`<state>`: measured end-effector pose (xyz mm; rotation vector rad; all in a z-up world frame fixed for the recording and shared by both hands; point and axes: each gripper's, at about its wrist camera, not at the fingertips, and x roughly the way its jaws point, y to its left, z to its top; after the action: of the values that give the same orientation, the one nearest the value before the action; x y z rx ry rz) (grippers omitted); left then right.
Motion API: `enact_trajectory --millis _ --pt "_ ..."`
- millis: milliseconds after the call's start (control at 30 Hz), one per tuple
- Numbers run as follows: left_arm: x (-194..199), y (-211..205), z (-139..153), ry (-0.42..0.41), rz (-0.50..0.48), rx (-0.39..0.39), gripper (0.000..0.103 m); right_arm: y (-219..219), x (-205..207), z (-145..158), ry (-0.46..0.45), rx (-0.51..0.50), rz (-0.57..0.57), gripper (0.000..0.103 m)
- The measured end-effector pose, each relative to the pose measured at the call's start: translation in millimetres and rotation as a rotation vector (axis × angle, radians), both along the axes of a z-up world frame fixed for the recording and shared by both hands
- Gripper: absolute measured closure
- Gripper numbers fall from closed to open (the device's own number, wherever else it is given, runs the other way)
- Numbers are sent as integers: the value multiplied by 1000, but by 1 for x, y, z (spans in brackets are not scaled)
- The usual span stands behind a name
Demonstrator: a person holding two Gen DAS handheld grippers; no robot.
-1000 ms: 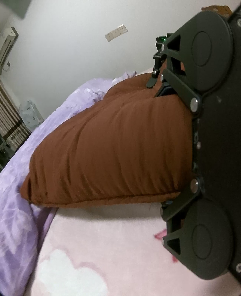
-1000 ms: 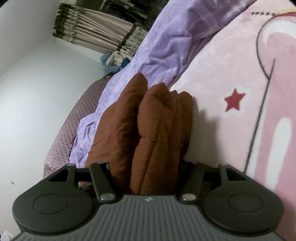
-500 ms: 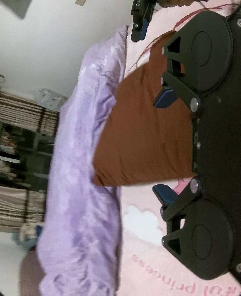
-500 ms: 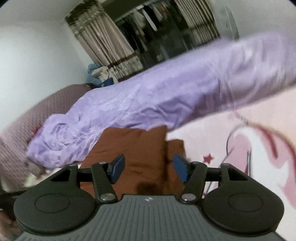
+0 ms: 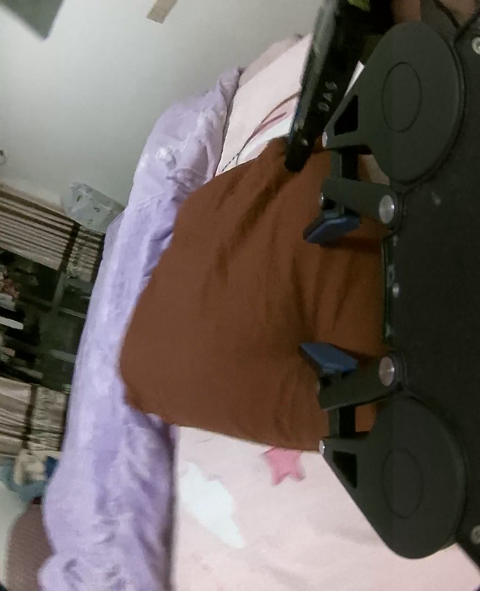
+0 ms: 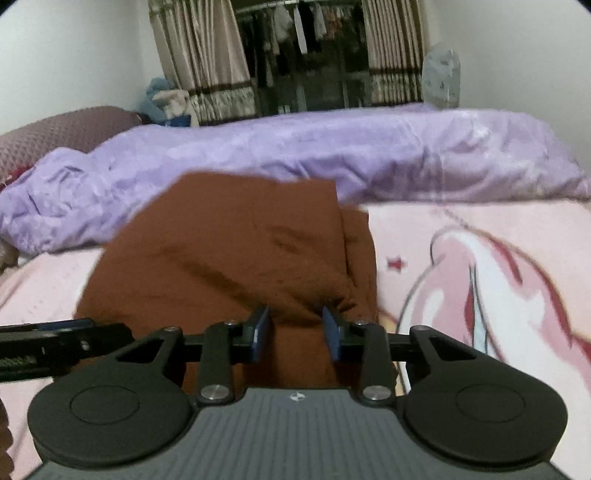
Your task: Fold large clothes
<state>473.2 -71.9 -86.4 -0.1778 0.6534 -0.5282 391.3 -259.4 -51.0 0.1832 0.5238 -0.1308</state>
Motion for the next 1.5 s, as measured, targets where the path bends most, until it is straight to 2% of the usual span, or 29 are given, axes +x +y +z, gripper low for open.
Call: enact_trajectory --millis 167,367,500,600,733,833,933,1000,1200,1367,1500 --pt "-2 7 -15 -17 -6 -31 46 3 -6 -17 -26 -30 6 65" --pt "-9 -2 -1 -53 -1 13 44 3 -5 -14 -28 -26 14 65" --pt "-11 -2 27 -117 11 40 44 6 -7 10 -52 -57 34 60" --pt "3 1 50 -176 79 60 42 2 1 30 -80 -9 57 52" --pt "39 -2 64 -160 107 78 43 4 24 46 -98 -37 31 52" --pt "57 -13 56 -134 96 120 43 3 48 45 -64 -28 24 53" --pt "67 -20 40 -101 75 133 42 -3 69 29 12 -3 12 58" --pt "68 -25 31 -121 68 141 41 -4 75 16 43 -13 8 60" --pt "70 -28 15 -157 66 151 39 2 73 -7 31 -80 29 60" --pt "71 -33 12 -178 67 173 36 1 73 -8 26 -73 30 60" --pt "65 -35 21 -212 64 202 35 -1 71 -2 19 -75 40 60"
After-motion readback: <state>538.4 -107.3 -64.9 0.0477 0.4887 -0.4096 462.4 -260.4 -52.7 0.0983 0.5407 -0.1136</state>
